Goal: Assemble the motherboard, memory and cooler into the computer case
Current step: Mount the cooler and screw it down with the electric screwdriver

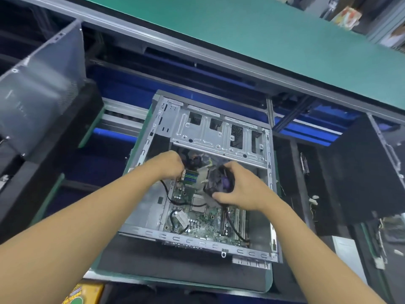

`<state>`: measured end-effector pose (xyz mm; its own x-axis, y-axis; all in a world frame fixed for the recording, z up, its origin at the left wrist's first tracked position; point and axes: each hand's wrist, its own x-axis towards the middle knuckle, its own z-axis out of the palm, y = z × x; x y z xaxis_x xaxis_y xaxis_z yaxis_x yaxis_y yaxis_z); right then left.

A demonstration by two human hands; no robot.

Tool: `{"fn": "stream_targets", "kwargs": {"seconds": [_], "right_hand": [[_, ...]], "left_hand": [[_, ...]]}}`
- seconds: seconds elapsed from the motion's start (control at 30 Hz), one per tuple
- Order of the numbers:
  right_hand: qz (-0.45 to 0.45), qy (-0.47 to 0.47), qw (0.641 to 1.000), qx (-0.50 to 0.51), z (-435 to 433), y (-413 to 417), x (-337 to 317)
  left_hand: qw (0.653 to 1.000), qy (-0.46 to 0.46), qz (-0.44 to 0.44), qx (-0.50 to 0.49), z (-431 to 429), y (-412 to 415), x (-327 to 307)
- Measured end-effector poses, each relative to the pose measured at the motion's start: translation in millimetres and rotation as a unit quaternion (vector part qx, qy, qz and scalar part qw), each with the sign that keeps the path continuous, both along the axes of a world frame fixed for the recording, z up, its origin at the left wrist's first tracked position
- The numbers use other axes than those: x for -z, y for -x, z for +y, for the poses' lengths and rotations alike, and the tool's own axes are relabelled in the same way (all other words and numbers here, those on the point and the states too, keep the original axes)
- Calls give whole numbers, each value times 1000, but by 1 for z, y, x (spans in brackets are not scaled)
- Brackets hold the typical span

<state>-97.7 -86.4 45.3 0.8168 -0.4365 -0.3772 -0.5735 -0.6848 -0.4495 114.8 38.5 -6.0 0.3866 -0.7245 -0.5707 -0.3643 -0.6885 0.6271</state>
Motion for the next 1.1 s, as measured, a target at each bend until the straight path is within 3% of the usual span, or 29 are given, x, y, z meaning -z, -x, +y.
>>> {"fn": "stream_targets", "kwargs": {"seconds": [0.07, 0.2, 0.33, 0.43, 0.5, 0.57, 0.63, 0.7, 0.8, 0.9, 1.1], "right_hand": [[-22, -26, 998, 51, -9, 2, 1], [-42, -59, 994, 83, -18, 2, -2], [-67, -82, 990, 94, -18, 4, -4], [-88, -101, 984, 113, -23, 7, -6], [-94, -102, 983, 119, -26, 10, -8], [-99, -98, 982, 126, -29, 13, -10], [-109, -93, 981, 132, -33, 14, -14], [-106, -86, 983, 126, -35, 13, -21], [-66, -94, 990, 78, -34, 10, -31], [-39, -117, 991, 42, -30, 6, -32], [40, -86, 994, -51, 1, -10, -10]], "left_hand": [[987, -13, -100, 122, 8, 2, 5], [932, -27, -133, 336, 14, 23, 18], [866, -13, -281, 415, 12, 39, 31], [838, -8, -312, 447, 11, 45, 31], [873, -15, -273, 403, 11, 42, 25], [937, -3, -223, 269, 11, 32, 16], [962, 17, -245, 116, 13, 21, 7], [956, -14, -290, 36, 15, 13, 3], [947, -84, -307, 52, 14, 14, 1], [940, -8, -342, 4, 11, 12, 4], [955, 102, -174, -219, -1, 5, 16]]}}
